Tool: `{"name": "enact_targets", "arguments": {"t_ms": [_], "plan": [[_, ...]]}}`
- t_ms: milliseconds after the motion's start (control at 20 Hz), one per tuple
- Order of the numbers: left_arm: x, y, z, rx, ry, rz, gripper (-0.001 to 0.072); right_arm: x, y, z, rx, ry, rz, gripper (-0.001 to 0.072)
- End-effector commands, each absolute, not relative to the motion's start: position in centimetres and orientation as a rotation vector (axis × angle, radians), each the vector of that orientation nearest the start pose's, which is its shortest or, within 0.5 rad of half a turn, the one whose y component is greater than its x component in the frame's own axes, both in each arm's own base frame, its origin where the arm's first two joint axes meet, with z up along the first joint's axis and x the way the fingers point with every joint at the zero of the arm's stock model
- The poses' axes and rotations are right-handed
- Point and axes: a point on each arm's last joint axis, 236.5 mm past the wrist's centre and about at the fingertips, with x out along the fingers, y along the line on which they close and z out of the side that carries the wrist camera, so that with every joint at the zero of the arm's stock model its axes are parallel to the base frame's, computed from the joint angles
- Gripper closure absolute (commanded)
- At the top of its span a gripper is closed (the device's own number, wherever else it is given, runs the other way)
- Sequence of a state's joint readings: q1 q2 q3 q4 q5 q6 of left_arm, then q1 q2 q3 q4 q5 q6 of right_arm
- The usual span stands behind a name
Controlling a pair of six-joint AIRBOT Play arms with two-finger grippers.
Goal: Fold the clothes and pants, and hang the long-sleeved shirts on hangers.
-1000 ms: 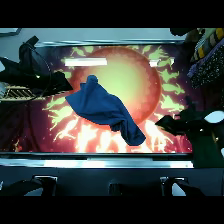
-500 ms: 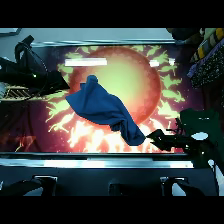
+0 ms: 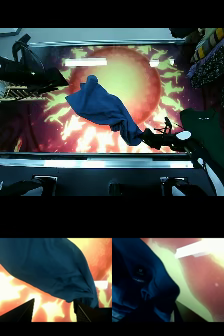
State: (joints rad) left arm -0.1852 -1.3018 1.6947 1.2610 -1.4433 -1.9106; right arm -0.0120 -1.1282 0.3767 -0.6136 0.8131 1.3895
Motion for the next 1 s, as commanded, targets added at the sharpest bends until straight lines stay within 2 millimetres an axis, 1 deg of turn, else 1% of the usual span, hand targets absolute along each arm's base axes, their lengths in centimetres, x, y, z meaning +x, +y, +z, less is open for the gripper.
{"name": "enact_targets", "arguments": {"t_ms": [0, 50, 100, 150, 250, 300, 400, 500, 650, 750, 850, 950], "plan": [[40.4, -11.5, 18.4, -0.444, 1.106, -0.173, 0.0153, 25.5, 13.3, -12.3, 0.882, 1.377, 0.107, 0.0507], [40.7, -10.2, 18.1, -0.456, 1.106, -0.147, 0.0153, 25.5, 13.3, -12.3, 0.871, 1.378, 0.117, 0.0651], [40.8, -9.0, 17.5, -0.448, 1.111, -0.132, 0.0153, 25.3, 13.5, -12.3, 0.865, 1.385, 0.129, 0.0681], [40.9, -7.9, 16.5, -0.438, 1.120, -0.120, 0.0153, 25.0, 13.7, -12.2, 0.866, 1.395, 0.139, 0.0682], [41.6, -5.5, 13.5, -0.457, 1.133, -0.072, 0.0153, 24.6, 14.1, -11.5, 0.869, 1.406, 0.170, 0.0682], [42.0, -4.3, 11.5, -0.496, 1.133, -0.036, 0.0152, 24.4, 14.4, -10.8, 0.868, 1.401, 0.191, 0.0682], [43.0, -3.0, 7.6, -0.591, 1.118, -0.018, 0.0152, 24.3, 14.8, -9.4, 0.862, 1.382, 0.234, 0.0682], [43.9, -2.9, 3.6, -0.708, 1.111, -0.043, 0.0152, 24.2, 15.1, -8.1, 0.852, 1.356, 0.268, 0.0682], [44.9, -4.3, -1.6, -0.769, 1.166, -0.142, 0.0152, 24.0, 15.2, -7.2, 0.826, 1.337, 0.296, 0.0681], [45.4, -5.5, -4.2, -0.779, 1.194, -0.202, 0.0153, 24.2, 15.2, -6.5, 0.822, 1.314, 0.307, 0.0681], [45.8, -5.5, -6.7, -0.774, 1.213, -0.197, 0.0154, 24.3, 15.4, -5.9, 0.828, 1.296, 0.319, 0.0681], [46.1, -5.3, -8.4, -0.779, 1.228, -0.182, 0.0156, 24.1, 15.5, -5.4, 0.837, 1.295, 0.324, 0.0681]]}}
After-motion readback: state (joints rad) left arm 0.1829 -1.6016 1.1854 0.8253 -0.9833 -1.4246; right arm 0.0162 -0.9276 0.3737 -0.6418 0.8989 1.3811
